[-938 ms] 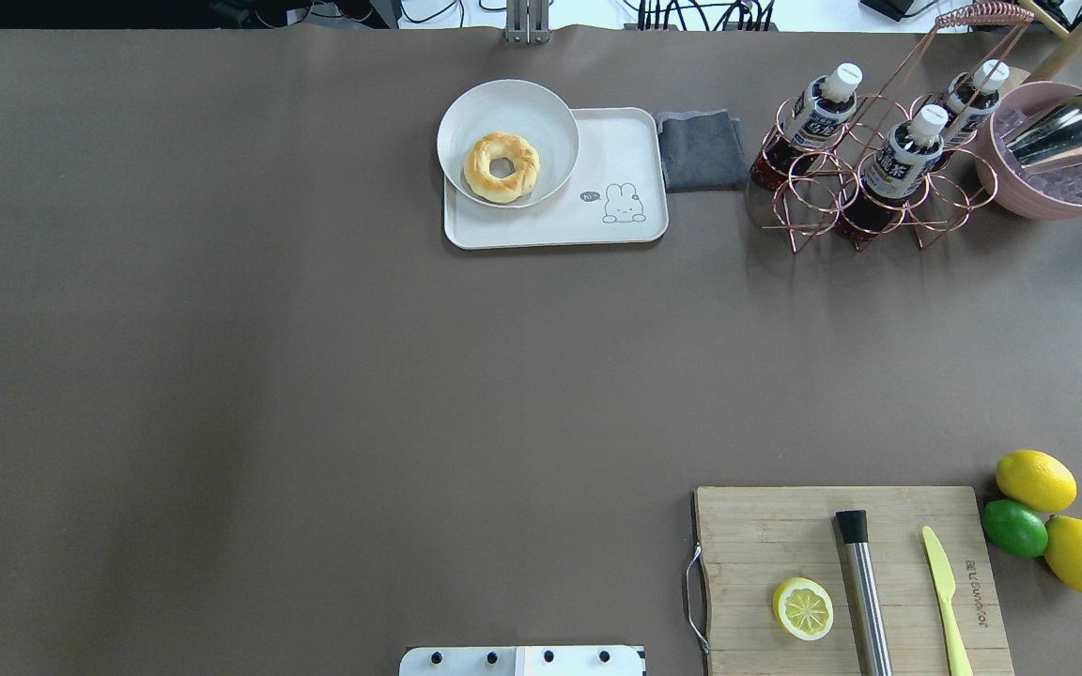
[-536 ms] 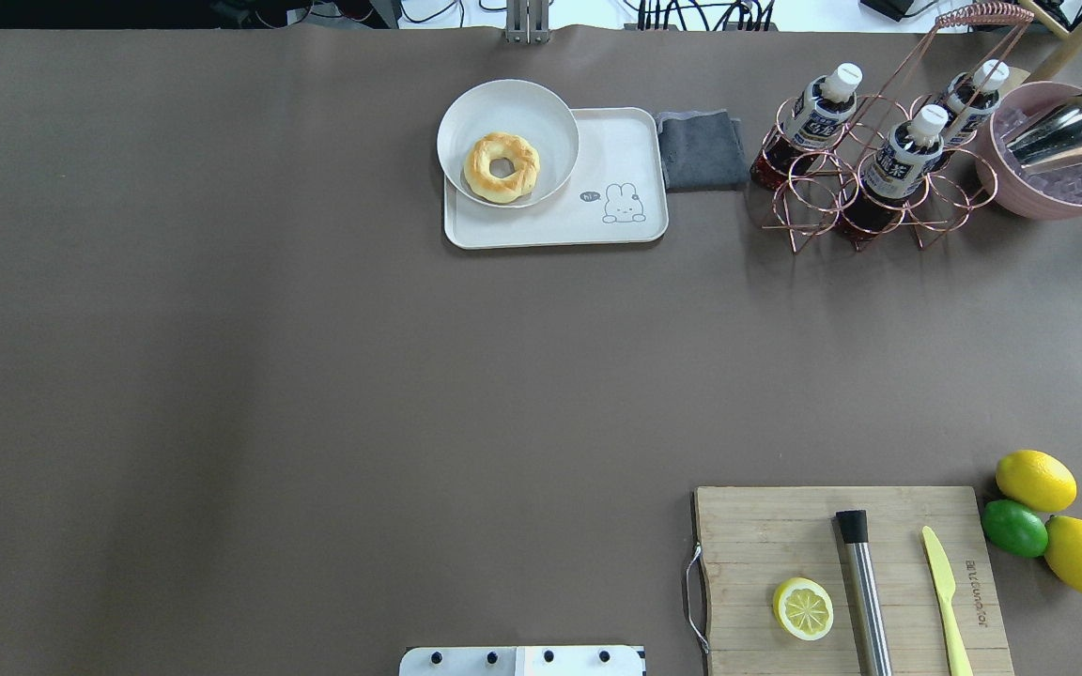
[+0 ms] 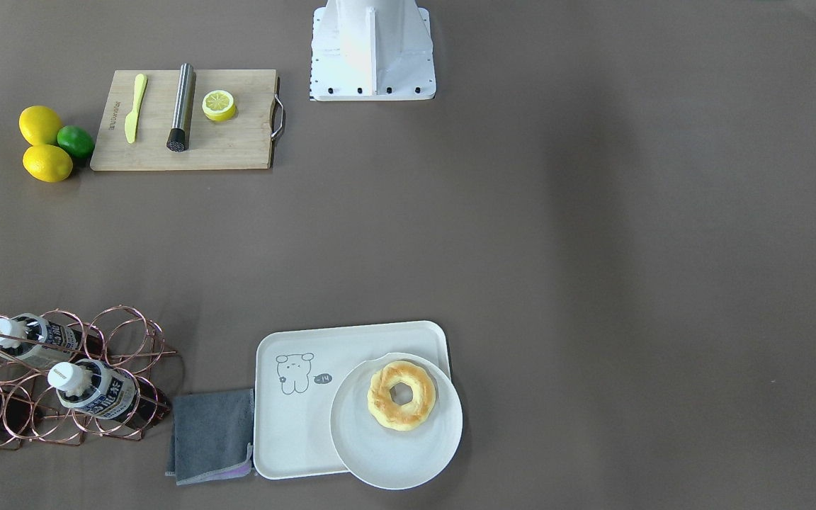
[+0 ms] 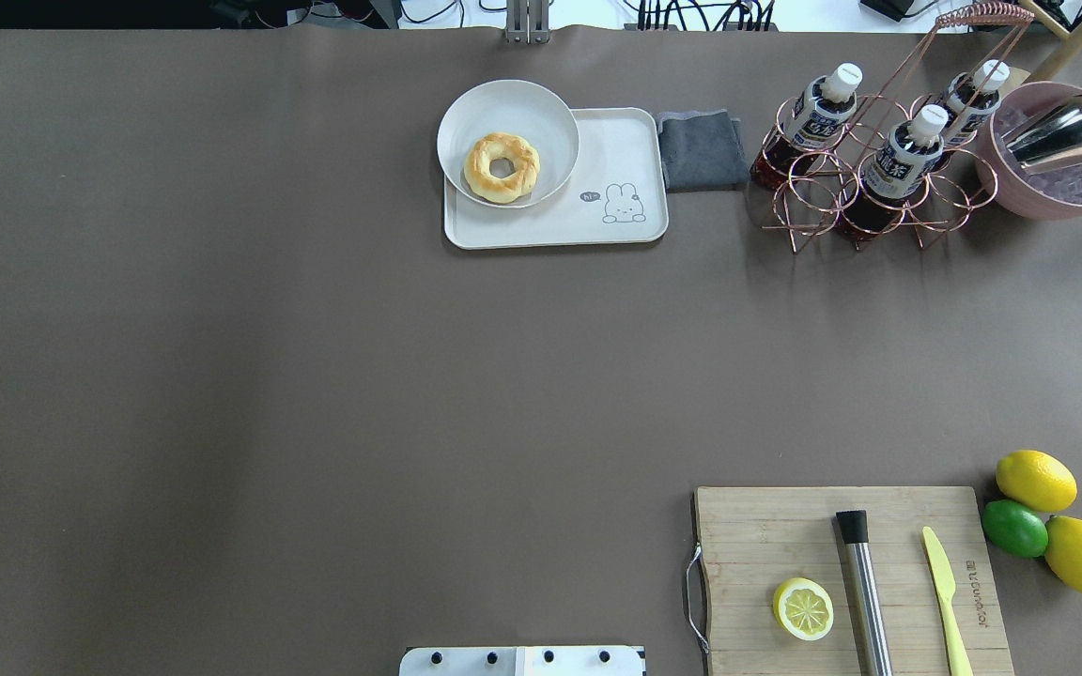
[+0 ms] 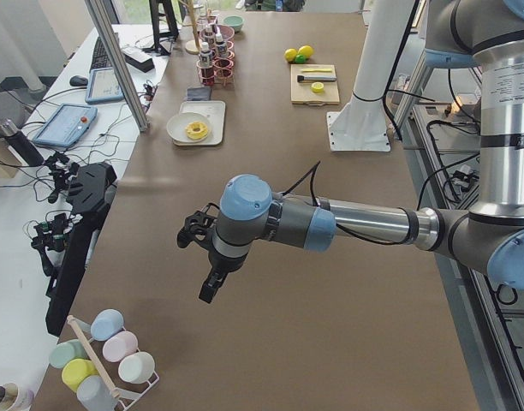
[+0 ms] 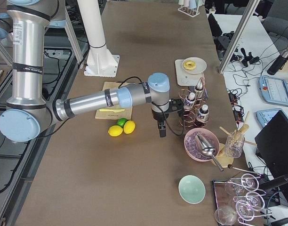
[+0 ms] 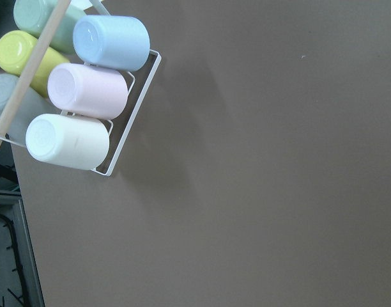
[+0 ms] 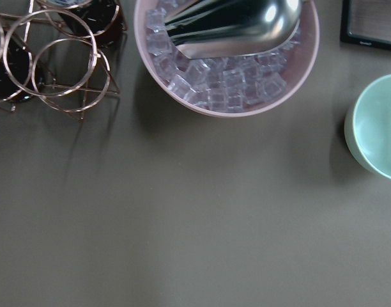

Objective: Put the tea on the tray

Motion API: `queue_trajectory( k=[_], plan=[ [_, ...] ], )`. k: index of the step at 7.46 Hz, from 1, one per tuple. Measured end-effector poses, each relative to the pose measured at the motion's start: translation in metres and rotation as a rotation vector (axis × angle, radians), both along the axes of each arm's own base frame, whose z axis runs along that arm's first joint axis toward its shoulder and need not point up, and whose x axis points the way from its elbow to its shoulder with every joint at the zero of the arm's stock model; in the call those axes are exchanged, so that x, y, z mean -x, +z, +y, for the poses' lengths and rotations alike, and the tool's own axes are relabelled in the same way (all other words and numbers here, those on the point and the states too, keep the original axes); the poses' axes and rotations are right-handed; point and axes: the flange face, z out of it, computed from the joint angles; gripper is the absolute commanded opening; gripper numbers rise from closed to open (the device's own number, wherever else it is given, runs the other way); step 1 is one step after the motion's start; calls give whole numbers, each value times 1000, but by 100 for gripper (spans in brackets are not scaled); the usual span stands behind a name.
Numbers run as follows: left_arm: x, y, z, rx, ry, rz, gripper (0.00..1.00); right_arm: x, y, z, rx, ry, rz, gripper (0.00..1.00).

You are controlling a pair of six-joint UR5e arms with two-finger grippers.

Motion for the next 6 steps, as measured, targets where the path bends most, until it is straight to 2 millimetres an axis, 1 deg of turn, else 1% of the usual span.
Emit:
queue_trajectory(
  k=[1, 2, 3, 4, 5, 6],
  plan=[
    [-16, -11, -11, -26, 20, 2, 98, 14, -15, -8, -45, -24, -9, 99],
    [-30, -20, -20, -56, 43, 3, 98, 32, -34, -21, -78, -30, -25, 100],
    [-39, -26, -26, -79, 58, 3, 98, 55, -62, -38, -96, -18, -49, 100],
    [-43, -30, -29, -93, 66, 3, 98, 81, -87, -51, -84, 20, -67, 100],
    [-45, -32, -31, -100, 70, 3, 98, 106, -112, -63, -84, 61, -65, 96],
    [-47, -33, -31, -103, 74, 4, 98, 134, -129, -72, -81, 101, -51, 89]
  ],
)
